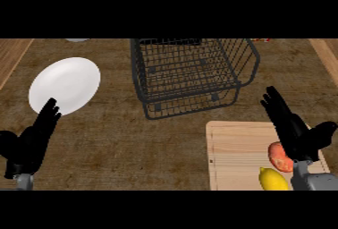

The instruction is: Pick the lemon from the cutting board and place it in the tiered basket

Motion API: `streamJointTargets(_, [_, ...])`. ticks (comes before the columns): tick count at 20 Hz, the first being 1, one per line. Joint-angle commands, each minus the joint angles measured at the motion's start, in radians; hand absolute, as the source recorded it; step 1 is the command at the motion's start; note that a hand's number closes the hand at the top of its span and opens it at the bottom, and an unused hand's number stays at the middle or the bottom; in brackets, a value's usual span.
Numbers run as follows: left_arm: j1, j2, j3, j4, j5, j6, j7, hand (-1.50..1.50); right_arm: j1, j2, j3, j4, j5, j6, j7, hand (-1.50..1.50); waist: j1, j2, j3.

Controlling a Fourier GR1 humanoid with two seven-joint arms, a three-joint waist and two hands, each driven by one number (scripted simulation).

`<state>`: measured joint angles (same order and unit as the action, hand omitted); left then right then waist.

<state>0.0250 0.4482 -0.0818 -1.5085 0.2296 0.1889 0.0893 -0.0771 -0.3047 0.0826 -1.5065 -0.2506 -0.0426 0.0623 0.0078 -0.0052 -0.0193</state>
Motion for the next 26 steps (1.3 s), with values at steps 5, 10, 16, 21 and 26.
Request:
streamJointTargets(5, [-0.073,-0.117,-0.126,0.017,-0.043,-0.086,-0.149,0.0,-0.022,0.04,0.227,-0.095,0.139,0.077,-0.02,-1.5,-0.014,0.007,0.018])
streamJointTargets(10, [-0.097,-0.176,-0.16,0.104,-0.034,-0.145,-0.205,0.0,0.08,0.137,0.315,-0.058,0.225,0.003,-0.162,-1.5,-0.016,0.008,0.019])
streamJointTargets(16, [-0.165,-0.202,-0.138,0.139,-0.042,-0.142,-0.173,0.0,0.141,-0.03,0.328,-0.321,0.374,0.013,-0.177,-1.5,-0.024,0.002,0.018])
streamJointTargets(21, [-0.137,-0.189,-0.12,0.163,-0.039,-0.144,-0.202,0.0,0.099,-0.285,0.26,-0.523,0.533,0.078,0.063,-1.5,-0.048,-0.005,0.012])
streamJointTargets(26, [-0.118,-0.195,-0.133,0.162,-0.046,-0.149,-0.218,0.0,0.073,-0.558,0.274,-0.598,0.68,0.299,0.244,-1.5,-0.04,-0.007,0.006])
